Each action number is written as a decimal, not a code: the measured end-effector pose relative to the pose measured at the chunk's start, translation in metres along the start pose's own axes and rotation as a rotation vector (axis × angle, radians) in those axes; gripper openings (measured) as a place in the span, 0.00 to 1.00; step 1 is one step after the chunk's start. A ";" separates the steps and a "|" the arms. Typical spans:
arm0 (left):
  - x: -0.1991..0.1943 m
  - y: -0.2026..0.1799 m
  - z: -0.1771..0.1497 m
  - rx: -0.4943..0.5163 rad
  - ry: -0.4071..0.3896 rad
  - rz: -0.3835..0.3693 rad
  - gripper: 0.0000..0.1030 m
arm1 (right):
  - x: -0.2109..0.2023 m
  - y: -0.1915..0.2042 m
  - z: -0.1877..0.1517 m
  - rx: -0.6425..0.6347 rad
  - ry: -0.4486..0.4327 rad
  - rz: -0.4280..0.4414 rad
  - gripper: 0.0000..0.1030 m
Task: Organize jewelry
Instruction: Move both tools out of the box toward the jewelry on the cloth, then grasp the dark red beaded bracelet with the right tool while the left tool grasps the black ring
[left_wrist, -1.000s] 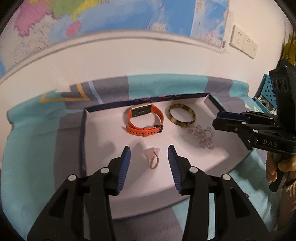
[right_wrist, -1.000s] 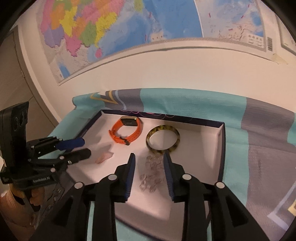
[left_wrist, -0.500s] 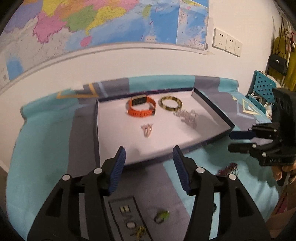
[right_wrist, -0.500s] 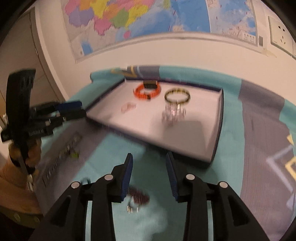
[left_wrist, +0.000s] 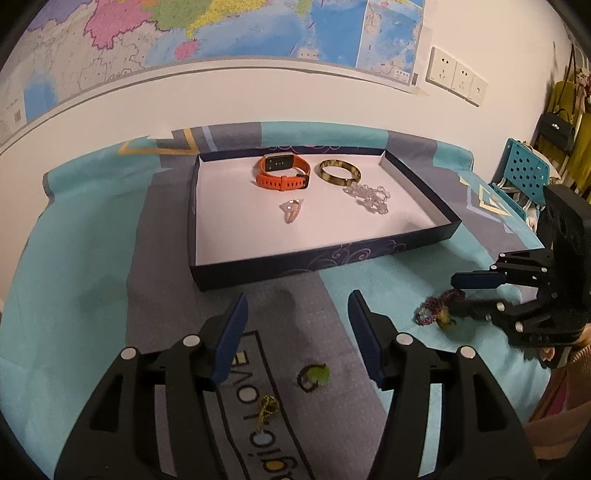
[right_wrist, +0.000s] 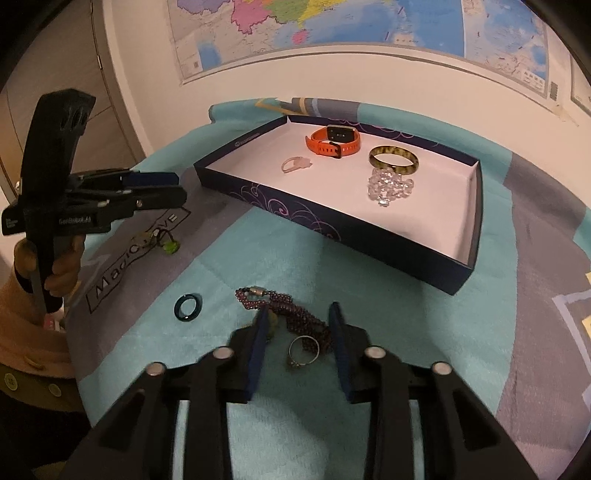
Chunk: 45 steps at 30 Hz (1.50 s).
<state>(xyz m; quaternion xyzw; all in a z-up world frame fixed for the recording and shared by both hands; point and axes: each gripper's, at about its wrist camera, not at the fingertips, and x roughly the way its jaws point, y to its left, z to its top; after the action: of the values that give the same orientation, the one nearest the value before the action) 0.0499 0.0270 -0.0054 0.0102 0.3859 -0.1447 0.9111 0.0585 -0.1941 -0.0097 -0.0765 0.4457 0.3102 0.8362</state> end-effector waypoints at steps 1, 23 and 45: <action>0.000 0.000 -0.001 -0.001 0.001 0.004 0.54 | 0.000 0.000 0.001 -0.002 0.005 -0.002 0.10; -0.009 0.000 -0.021 0.021 0.014 -0.022 0.54 | -0.034 -0.033 0.016 0.156 -0.144 -0.007 0.03; -0.004 -0.006 -0.036 0.050 0.049 -0.019 0.54 | -0.037 -0.046 0.000 0.234 -0.155 -0.008 0.03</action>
<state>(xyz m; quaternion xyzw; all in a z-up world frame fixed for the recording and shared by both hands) 0.0202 0.0269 -0.0276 0.0329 0.4044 -0.1626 0.8994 0.0702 -0.2471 0.0127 0.0438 0.4127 0.2576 0.8726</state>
